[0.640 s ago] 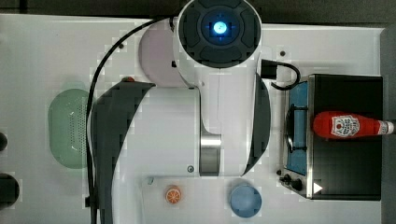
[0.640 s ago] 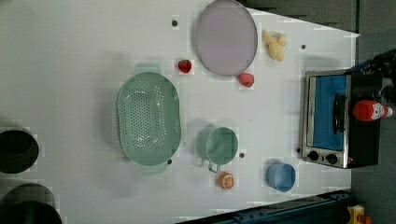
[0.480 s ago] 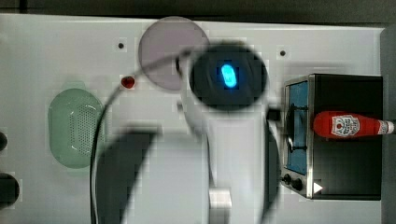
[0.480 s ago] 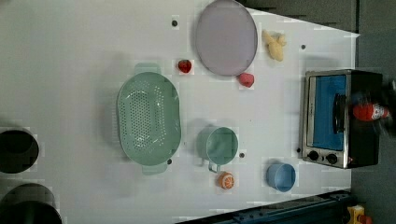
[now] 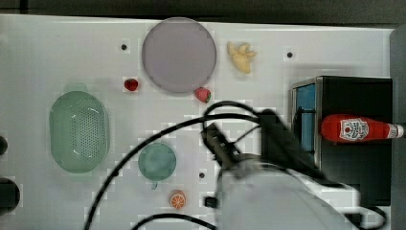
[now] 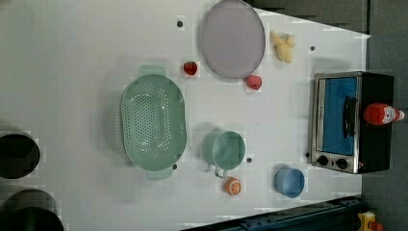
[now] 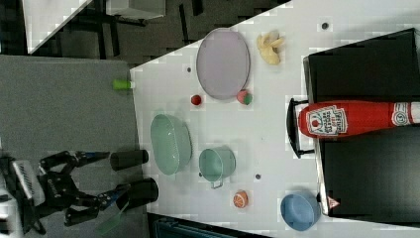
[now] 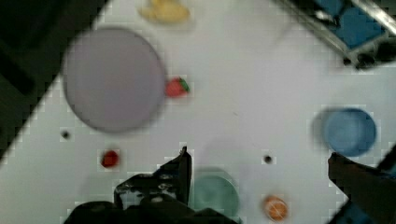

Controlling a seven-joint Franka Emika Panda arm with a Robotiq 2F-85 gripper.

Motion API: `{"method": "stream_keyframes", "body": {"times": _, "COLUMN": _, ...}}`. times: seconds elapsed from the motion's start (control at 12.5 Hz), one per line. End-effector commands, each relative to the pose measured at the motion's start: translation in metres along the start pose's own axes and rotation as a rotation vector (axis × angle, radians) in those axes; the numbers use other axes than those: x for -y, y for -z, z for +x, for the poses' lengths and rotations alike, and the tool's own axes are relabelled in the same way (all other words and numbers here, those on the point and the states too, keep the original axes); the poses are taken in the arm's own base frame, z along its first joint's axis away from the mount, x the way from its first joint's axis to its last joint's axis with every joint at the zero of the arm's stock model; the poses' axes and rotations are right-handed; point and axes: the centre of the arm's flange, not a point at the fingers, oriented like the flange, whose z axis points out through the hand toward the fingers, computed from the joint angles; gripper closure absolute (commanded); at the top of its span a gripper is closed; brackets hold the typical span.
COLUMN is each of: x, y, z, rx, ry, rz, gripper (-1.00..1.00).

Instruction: Pick Ketchup from oven and place it on table.

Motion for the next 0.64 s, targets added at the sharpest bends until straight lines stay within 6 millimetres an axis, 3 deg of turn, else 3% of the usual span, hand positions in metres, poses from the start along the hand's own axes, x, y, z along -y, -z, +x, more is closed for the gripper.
{"method": "stream_keyframes", "body": {"times": 0.08, "x": -0.028, "y": -0.065, "z": 0.069, "rx": 0.082, "ry": -0.171, "rz": -0.087, "gripper": -1.0}}
{"method": "stream_keyframes", "body": {"times": 0.64, "x": -0.115, "y": -0.141, "z": 0.2, "rx": -0.001, "ry": -0.453, "rz": -0.062, "gripper": -1.0}}
